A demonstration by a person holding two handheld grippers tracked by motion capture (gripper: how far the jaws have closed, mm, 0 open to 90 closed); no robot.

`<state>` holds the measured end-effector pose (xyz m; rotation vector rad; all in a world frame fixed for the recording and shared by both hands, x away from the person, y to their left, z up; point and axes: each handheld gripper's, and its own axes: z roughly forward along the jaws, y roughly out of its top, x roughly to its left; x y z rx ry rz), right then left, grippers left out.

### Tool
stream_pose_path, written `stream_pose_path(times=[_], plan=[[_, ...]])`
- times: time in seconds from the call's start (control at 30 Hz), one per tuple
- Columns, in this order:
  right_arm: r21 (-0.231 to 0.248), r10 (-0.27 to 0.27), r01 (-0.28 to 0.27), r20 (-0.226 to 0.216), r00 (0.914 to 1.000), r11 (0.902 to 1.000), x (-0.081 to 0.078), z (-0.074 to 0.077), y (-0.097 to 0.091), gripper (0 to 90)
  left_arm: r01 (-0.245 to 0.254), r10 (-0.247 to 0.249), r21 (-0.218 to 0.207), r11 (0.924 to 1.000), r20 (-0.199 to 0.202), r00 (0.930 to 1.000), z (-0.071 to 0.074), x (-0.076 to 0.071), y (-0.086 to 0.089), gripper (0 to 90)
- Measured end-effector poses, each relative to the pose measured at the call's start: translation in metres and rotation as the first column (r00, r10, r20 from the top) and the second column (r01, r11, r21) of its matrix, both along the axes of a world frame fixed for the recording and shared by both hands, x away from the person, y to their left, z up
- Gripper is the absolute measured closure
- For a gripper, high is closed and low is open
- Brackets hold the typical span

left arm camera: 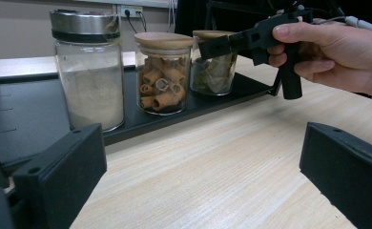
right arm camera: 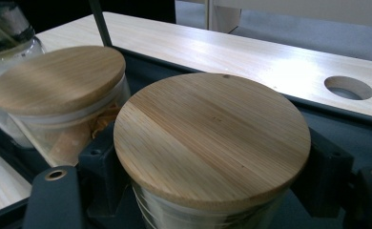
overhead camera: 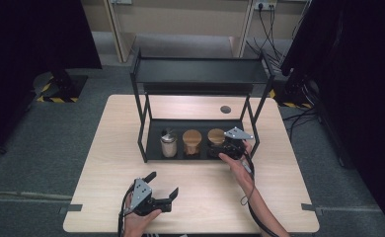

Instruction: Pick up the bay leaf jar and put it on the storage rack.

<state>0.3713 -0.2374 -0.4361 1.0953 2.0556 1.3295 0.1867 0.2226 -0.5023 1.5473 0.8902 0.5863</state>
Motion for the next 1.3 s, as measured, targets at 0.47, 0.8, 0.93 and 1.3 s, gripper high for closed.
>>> stream_pose_path(times=[0.47, 0.8, 0.93, 1.3], plan=[[-0.003, -0.013, 0.013, -0.005, 0.9999, 0.9999, -0.001, -0.003, 0.003, 16.6, -0.001, 0.001, -0.001, 1.0, 0.001, 1.0, 0.0, -0.001, 0.0, 1.0], [-0.012, -0.042, 0.042, 0.026, 0.9988, 0.999, -0.017, 0.009, 0.004, 4.3, -0.001, 0.001, 0.0, 1.0, 0.003, 1.0, 0.0, -0.001, 0.0, 1.0], [-0.006, -0.056, 0.056, 0.032, 0.9979, 0.9984, -0.023, 0.01, 0.001, 3.5, -0.001, 0.001, 0.0, 1.0, 0.001, 1.0, 0.0, -0.001, 0.0, 1.0], [0.027, -0.034, 0.033, 0.058, 0.9977, 0.9991, -0.043, 0.012, -0.012, 3.5, -0.001, 0.001, 0.001, 1.0, 0.001, 1.0, 0.0, -0.001, -0.001, 1.0]])
